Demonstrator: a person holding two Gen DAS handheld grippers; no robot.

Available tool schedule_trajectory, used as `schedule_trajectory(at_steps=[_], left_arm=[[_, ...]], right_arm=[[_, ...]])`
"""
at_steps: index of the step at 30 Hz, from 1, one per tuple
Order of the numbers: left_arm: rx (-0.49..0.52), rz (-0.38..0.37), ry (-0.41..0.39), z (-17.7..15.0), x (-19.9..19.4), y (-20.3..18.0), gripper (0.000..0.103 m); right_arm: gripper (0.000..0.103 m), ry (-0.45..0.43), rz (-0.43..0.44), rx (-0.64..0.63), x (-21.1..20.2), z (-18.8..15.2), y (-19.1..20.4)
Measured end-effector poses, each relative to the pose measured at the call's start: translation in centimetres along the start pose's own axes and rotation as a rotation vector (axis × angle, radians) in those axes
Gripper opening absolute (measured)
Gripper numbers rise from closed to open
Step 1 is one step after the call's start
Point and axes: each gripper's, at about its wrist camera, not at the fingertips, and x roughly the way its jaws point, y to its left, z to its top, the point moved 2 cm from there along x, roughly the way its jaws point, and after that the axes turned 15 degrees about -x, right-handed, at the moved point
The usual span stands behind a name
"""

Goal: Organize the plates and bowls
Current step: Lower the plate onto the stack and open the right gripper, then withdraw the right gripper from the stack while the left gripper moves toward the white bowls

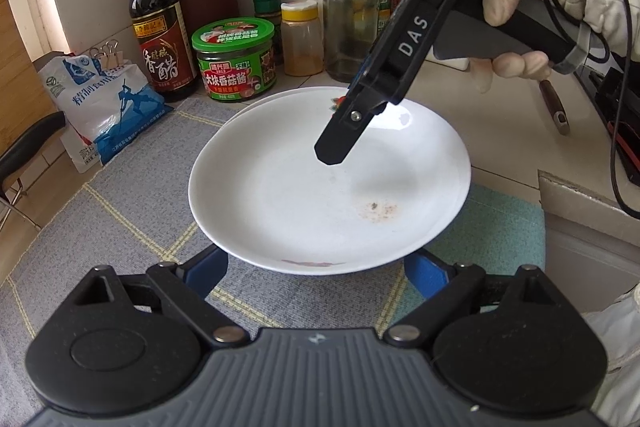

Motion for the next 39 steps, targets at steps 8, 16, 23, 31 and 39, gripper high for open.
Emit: schedule_trajectory(at_steps=[8,16,23,31,39], left_arm=[[-0.005,-0.006,-0.001,-0.1,0.0,0.1,0.095],[0.006,-0.007,-0.004,0.2,0.2,0.0,0.095],[0.018,-0.027,0.002,0.2,0.4,-0.1,0.095],[-0.013,-0.014,-0.055,0.9,-0.4,0.4,0.096],[-0.084,0.030,-0.159,0.7,-3.1,1.0,0.100]], right_arm=[[0.103,0.033,-0.031,0.019,-0.4,0.3,0.2],[0.103,0.009,-0.025,0.079,-1.6,-0.3,-0.3],[0.103,0.017,-0.055,0.089,-2.0,-0.7,-0.3],[0.103,0.008,-0.105,0.038,-2.3,-1.5,0.8],[0.103,-0.079,-0.230,-0.075,-3.3,-0.6,3.4]])
